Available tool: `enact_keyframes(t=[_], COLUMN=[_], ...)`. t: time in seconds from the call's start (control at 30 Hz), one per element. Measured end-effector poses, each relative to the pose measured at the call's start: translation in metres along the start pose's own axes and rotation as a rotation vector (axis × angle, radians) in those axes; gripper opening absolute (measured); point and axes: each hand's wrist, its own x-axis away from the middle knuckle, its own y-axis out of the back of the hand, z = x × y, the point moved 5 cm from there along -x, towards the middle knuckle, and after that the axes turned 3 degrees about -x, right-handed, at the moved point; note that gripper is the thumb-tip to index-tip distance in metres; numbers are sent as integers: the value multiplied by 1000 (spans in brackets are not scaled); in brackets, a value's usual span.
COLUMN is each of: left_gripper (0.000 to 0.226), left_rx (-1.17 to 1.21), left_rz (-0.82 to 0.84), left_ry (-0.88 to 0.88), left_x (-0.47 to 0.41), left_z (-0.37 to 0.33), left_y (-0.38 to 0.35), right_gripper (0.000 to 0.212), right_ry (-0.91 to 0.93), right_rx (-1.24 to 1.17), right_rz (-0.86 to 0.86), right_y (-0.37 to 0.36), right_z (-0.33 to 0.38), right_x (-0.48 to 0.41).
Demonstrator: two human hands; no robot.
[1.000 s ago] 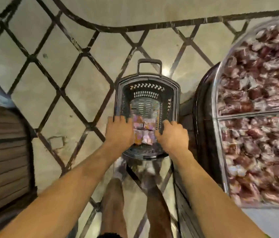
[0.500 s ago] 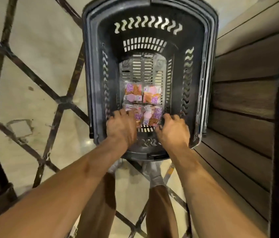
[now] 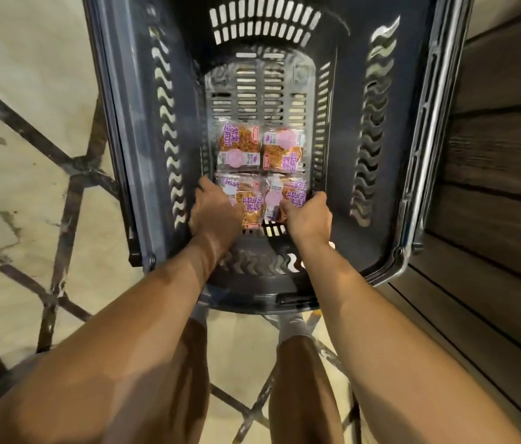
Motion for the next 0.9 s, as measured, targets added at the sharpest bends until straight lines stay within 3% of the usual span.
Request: enact_keyframes(t=[0.27,0.4,0.57,0.9], left_gripper=[48,40,33,29], left_rx=[-94,-31,92,132], left_rz=[-13,53,109,200], left_ry=[-56,-45,-12,-8], left_x=[-2,0,8,15], left_z=[3,7,6,0], left_y=[2,-1,0,10], right_gripper=[55,36,69,47], right_ry=[-20,-54,-76,-20], right_rx=[13,-11,-52,-40], right_rz=[-80,-27,-36,-31], right_y=[-4,-3,-7,-6], right_z=[-5,-8,-6,-9], right_x=[-8,-12,-15,-16])
